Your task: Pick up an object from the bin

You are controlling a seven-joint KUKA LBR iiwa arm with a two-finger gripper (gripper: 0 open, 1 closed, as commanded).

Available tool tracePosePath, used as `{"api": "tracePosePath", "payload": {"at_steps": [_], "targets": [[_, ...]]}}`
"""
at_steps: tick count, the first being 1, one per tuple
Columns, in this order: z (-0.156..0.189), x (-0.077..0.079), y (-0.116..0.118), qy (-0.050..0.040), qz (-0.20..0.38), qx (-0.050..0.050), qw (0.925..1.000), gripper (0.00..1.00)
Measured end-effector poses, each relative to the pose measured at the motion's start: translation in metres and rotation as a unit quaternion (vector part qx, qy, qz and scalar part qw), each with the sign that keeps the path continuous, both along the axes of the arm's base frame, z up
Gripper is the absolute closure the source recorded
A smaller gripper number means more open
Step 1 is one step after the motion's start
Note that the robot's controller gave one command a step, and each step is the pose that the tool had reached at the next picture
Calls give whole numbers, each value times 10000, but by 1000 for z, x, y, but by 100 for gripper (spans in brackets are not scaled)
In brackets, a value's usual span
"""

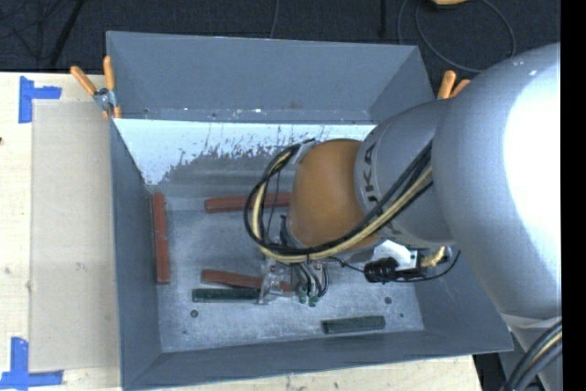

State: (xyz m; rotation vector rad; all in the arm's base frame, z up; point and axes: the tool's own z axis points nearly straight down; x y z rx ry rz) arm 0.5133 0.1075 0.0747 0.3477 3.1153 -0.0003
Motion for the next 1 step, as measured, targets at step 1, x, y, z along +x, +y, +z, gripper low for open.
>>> {"api": "tracePosePath", "payload": {"at_steps": [1], "targets": [[134,3,-4,35,91,2,10000,100]]}}
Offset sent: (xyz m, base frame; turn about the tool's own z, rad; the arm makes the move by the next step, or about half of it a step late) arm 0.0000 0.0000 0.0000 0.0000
